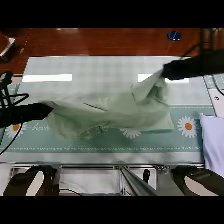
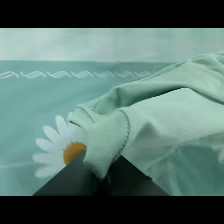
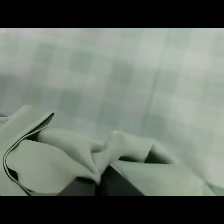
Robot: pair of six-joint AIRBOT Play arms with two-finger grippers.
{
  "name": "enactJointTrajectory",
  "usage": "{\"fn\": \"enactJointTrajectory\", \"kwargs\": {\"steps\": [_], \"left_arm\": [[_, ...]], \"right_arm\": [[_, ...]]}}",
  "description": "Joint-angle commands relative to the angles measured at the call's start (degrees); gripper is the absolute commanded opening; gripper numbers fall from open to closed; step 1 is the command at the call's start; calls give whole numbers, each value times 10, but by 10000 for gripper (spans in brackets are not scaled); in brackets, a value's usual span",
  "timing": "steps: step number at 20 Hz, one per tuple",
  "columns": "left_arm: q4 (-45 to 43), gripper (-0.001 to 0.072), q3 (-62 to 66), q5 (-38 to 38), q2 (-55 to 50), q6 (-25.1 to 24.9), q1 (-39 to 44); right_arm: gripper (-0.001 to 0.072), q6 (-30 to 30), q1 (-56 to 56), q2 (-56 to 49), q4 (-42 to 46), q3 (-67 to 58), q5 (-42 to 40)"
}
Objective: Fold the shirts.
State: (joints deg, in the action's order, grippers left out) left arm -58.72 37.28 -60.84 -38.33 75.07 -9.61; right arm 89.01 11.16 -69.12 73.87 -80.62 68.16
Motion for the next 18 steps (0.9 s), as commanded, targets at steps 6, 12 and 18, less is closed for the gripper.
{"fn": "enactJointTrajectory", "kwargs": {"steps": [6, 12, 18], "left_arm": [[112, 23, -4, 144, -222, -9, -13], [4, 506, 131, 16, -290, 13, -63], [-19, 506, 52, -127, -255, -7, -231]], "right_arm": [[24, 17, -1, -298, -87, -189, -45], [409, -21, -77, -286, -140, -202, 79], [409, -25, -234, -90, -56, 20, 77]]}}
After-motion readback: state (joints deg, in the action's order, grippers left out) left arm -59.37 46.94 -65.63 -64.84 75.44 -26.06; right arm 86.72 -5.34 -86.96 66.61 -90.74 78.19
